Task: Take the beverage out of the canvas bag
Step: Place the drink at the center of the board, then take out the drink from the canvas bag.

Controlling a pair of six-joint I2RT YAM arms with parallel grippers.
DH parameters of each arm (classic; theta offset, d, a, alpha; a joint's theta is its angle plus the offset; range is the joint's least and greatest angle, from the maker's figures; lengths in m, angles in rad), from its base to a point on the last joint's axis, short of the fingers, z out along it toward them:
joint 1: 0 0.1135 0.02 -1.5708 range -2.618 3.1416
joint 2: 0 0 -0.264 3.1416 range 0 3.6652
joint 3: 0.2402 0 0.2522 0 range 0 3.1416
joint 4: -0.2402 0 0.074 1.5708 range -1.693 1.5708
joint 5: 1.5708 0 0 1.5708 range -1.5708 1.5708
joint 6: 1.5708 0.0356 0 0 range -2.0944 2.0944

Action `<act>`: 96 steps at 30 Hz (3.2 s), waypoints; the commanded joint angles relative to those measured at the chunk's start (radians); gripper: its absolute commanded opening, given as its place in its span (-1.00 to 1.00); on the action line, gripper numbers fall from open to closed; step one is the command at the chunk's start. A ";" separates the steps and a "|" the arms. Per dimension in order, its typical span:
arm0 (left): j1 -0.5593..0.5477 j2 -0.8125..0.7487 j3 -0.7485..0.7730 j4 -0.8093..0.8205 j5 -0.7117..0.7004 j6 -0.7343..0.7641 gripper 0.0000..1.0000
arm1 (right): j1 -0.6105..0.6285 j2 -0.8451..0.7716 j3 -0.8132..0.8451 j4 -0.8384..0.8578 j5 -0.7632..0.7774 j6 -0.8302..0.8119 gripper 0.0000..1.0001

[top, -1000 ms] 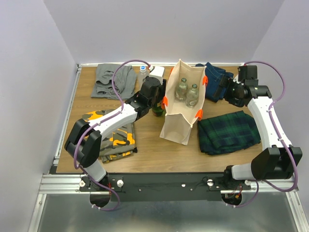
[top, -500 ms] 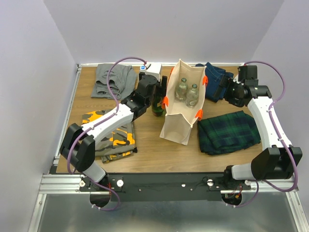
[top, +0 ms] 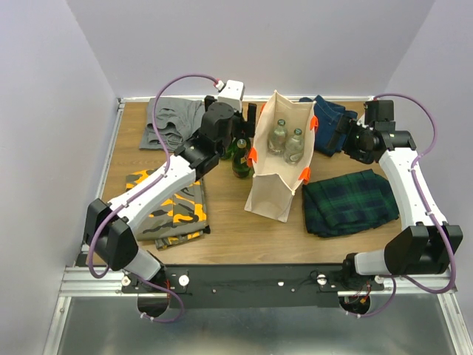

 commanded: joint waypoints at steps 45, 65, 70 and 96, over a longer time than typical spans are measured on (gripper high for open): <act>-0.054 0.510 0.802 -0.550 0.609 0.103 0.95 | -0.001 -0.029 -0.007 0.005 0.041 -0.014 1.00; -0.074 0.703 0.903 -0.521 0.557 0.065 0.82 | -0.001 -0.018 0.002 -0.004 0.041 -0.017 1.00; -0.076 0.721 0.896 -0.492 0.563 0.047 0.78 | -0.001 -0.016 0.001 -0.001 0.032 -0.017 1.00; -0.085 0.810 0.882 -0.358 0.519 -0.021 0.48 | -0.002 -0.015 0.001 -0.006 0.039 -0.014 1.00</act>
